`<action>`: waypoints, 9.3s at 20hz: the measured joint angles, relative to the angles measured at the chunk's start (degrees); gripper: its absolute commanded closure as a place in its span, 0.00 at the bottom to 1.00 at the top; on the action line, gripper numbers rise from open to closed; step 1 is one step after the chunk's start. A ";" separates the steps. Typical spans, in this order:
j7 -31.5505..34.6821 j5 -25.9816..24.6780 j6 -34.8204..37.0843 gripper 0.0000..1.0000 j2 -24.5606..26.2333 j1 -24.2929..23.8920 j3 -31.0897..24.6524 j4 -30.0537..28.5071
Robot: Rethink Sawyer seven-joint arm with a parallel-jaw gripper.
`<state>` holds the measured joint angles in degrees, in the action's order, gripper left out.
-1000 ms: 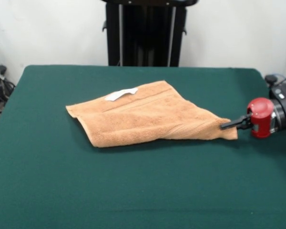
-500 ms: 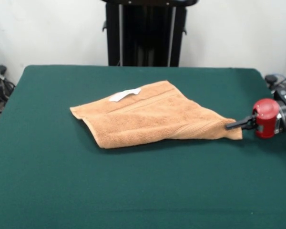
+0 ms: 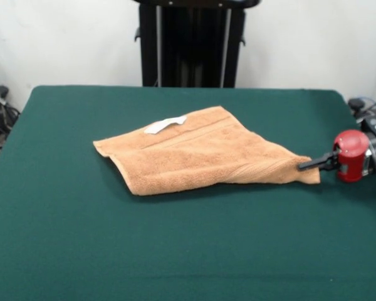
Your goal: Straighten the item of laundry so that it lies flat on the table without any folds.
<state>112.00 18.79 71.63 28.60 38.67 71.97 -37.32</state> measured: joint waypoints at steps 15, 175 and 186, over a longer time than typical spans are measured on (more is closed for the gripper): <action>0.00 -0.01 -12.90 1.00 -3.84 1.67 -3.60 -7.72; 11.28 1.28 -37.30 0.00 -6.15 1.01 -7.00 -20.94; 13.75 2.18 -35.26 0.00 -5.82 1.06 -6.49 -20.55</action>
<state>125.75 20.96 36.37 22.78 39.73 65.47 -57.87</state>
